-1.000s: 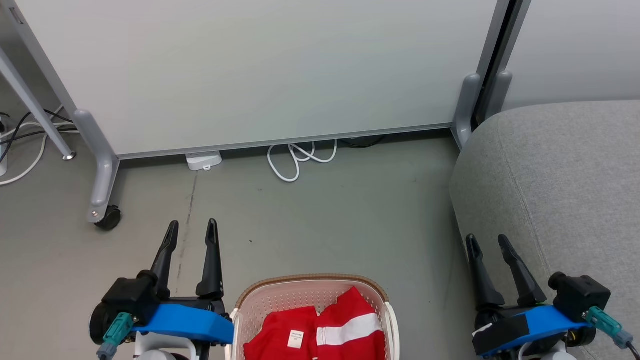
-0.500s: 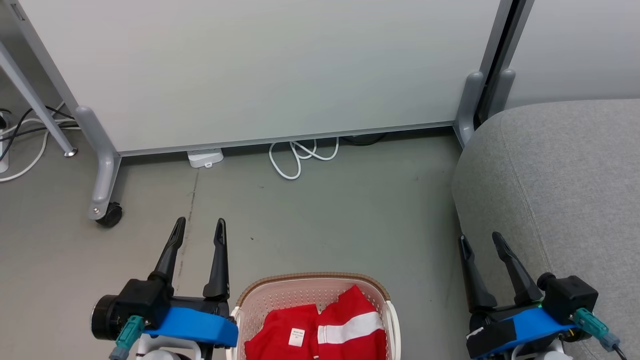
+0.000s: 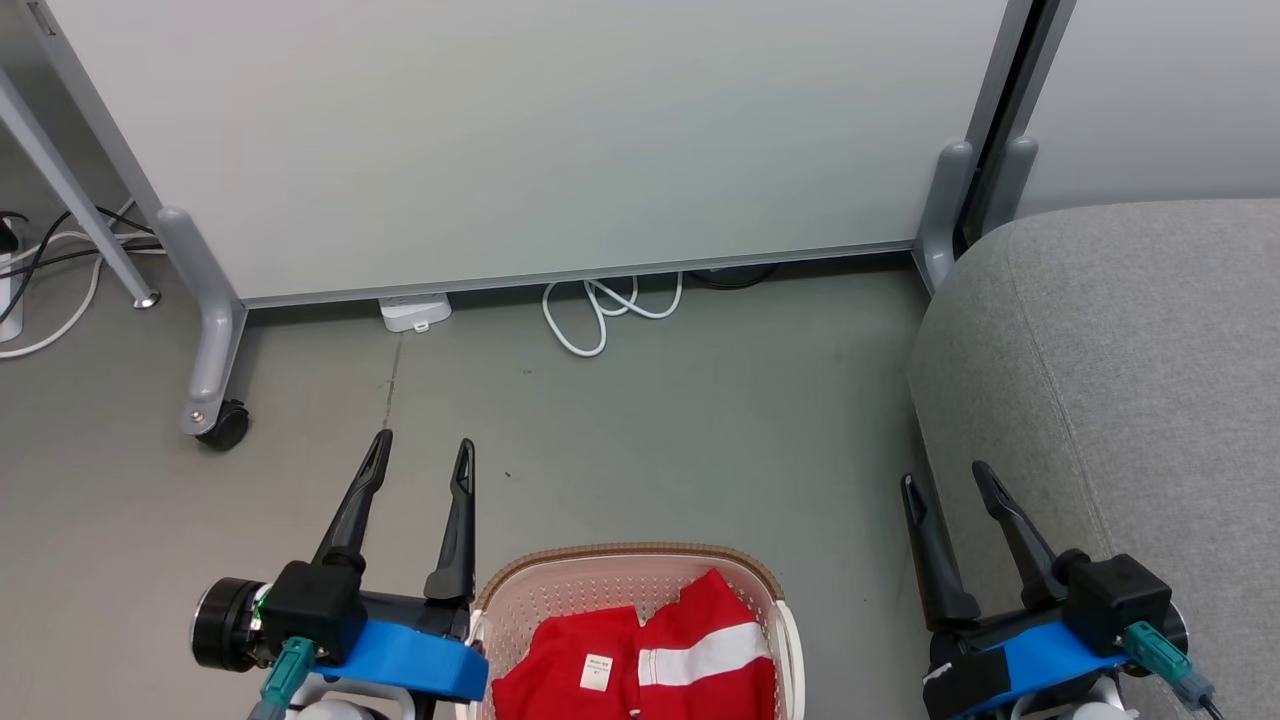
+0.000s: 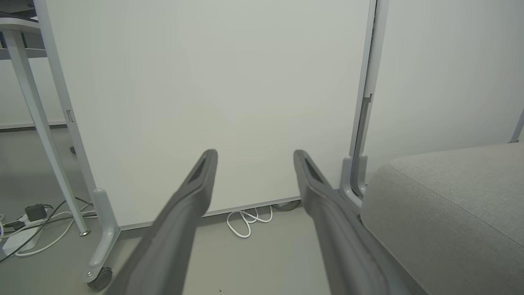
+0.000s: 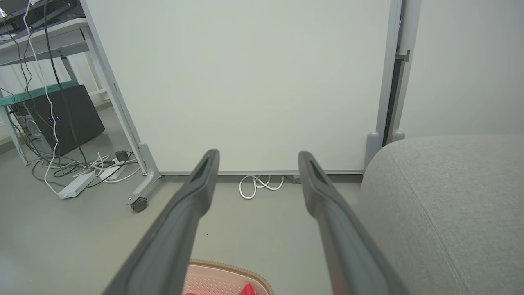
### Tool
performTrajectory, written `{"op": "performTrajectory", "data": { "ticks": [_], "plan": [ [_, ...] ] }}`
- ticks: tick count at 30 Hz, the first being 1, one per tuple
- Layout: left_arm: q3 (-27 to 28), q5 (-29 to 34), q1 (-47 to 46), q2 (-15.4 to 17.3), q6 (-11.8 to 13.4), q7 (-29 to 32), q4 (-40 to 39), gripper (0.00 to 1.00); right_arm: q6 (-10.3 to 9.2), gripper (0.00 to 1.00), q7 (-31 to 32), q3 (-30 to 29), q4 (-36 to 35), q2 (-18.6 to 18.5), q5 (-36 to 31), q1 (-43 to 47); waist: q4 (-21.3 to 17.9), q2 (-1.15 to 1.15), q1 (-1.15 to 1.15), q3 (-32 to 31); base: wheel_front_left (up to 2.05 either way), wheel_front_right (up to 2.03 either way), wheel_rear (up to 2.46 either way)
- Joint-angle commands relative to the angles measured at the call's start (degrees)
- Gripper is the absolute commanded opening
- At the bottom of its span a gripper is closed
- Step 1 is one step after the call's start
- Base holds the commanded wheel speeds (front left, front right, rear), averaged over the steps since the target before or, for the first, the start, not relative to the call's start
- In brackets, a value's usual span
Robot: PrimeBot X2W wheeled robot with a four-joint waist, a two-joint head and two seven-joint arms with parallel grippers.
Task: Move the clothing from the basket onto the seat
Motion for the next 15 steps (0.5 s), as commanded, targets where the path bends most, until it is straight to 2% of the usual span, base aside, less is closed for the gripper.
{"op": "performTrajectory", "data": {
  "ticks": [1,15],
  "plan": [
    [0.1,0.6,-0.8,0.0,-0.1,-0.3,-0.3,1.00,0.14,1.00,-0.4,0.1,0.0,-0.3,-0.6,-0.6,0.0,0.00,0.00,0.0,0.00,0.00,0.00],
    [0.4,-0.9,-0.5,-0.1,-0.5,-0.3,0.5,1.00,0.15,1.00,-0.3,-0.2,0.8,-0.3,-0.6,-0.6,-0.2,0.00,0.00,-0.2,0.00,0.00,0.00]
  ]
}}
